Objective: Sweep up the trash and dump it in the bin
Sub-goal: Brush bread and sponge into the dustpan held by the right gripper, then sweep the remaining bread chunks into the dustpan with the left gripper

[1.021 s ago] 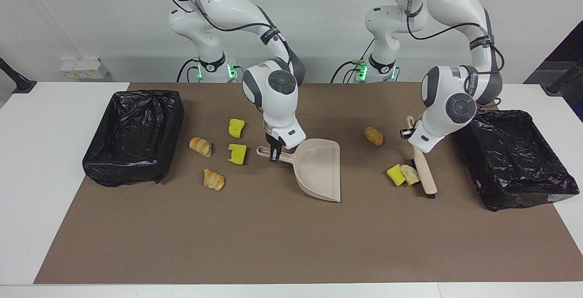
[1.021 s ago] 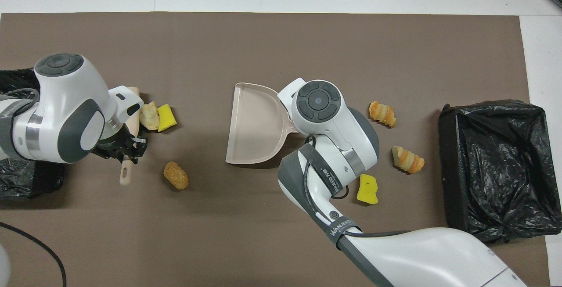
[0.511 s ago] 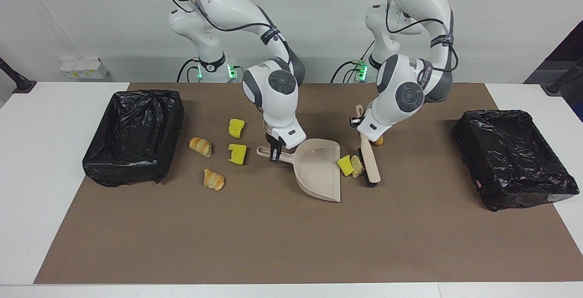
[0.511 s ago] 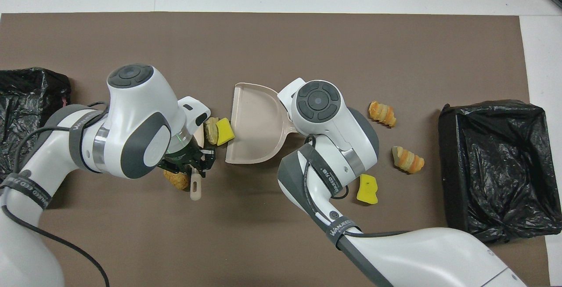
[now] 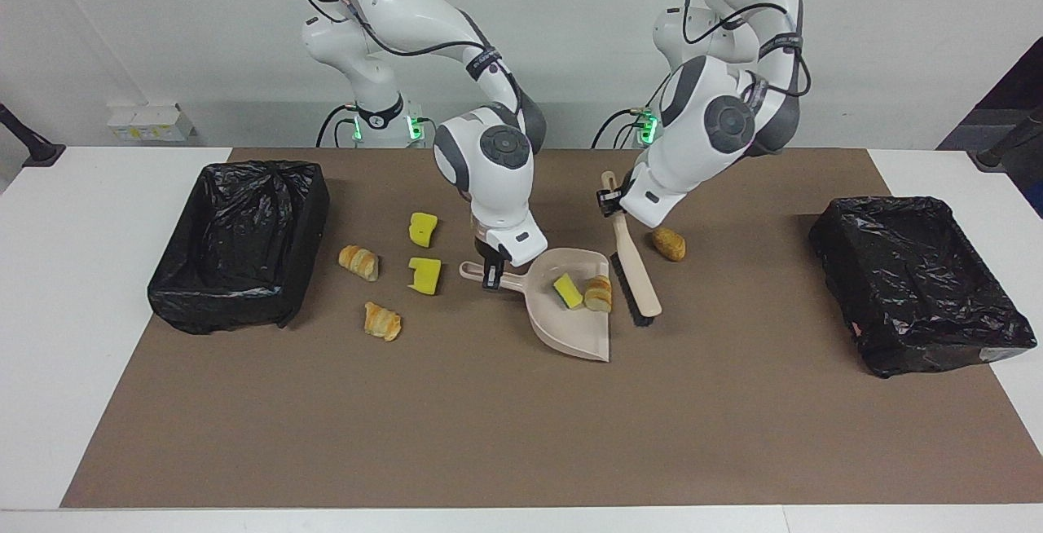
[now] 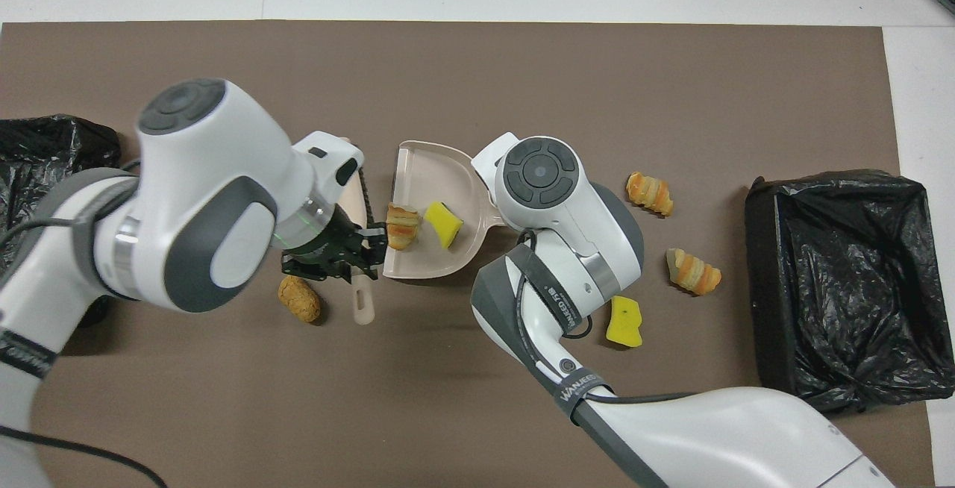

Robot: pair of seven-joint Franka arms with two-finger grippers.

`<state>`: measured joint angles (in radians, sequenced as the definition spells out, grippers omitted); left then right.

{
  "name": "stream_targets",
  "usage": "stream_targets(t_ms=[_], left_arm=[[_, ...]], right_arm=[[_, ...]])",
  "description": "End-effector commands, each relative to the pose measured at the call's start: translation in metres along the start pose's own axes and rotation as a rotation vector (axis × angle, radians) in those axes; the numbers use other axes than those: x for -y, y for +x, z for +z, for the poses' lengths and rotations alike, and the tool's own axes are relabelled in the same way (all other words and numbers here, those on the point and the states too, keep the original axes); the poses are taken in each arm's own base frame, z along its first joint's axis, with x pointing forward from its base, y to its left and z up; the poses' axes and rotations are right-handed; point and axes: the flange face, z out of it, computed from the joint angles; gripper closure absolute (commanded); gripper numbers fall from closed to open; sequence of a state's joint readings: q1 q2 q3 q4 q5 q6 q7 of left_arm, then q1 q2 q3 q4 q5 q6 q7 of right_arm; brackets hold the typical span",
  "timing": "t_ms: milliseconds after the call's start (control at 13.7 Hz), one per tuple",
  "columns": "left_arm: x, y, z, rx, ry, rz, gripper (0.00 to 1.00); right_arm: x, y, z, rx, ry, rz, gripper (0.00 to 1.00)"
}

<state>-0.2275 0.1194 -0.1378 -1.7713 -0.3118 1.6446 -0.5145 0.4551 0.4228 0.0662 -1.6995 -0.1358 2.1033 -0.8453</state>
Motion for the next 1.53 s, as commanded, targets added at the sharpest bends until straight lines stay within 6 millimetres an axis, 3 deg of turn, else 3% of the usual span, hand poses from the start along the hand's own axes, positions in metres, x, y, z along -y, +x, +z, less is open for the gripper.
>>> stream_targets(t_ms=[0,219,365,511,656,948,1313,1459], left_arm=[[0.08,-0.005,-0.043,0.076,-0.001,-0.124,1.0],[0.128,-0.023,-0.031,0.141,0.061,-0.378,1.0],[0.155,-0.05,0.011,0.16,0.082,-0.455,1.0],[0.165,-0.064,0.062,0.152,0.103,-0.468,1.0],[0.139,-0.072,0.102,0.142,0.142,-0.388,1.0],[0.085,-0.064,0.143,0.054,0.128,-0.242,1.0],[0.013,-0.054,0.132,-0.037,-0.029,-0.07,1.0],[-0.005,-0.055,0.128,-0.039,-0.06,-0.056,1.0]], right_arm=[[-0.001,0.003,0.0,-0.025,-0.008,0.011,1.0],[-0.001,0.002,0.001,-0.025,-0.007,0.013,1.0],[-0.003,0.0,0.0,-0.026,-0.008,0.005,1.0],[-0.002,0.001,0.001,-0.025,-0.007,0.0,1.0],[-0.003,0.0,0.0,-0.026,-0.009,0.002,1.0],[-0.003,-0.001,0.001,-0.024,-0.006,-0.012,1.0],[-0.004,-0.002,0.002,-0.024,-0.004,-0.024,1.0],[-0.004,-0.002,0.002,-0.024,-0.004,-0.025,1.0]])
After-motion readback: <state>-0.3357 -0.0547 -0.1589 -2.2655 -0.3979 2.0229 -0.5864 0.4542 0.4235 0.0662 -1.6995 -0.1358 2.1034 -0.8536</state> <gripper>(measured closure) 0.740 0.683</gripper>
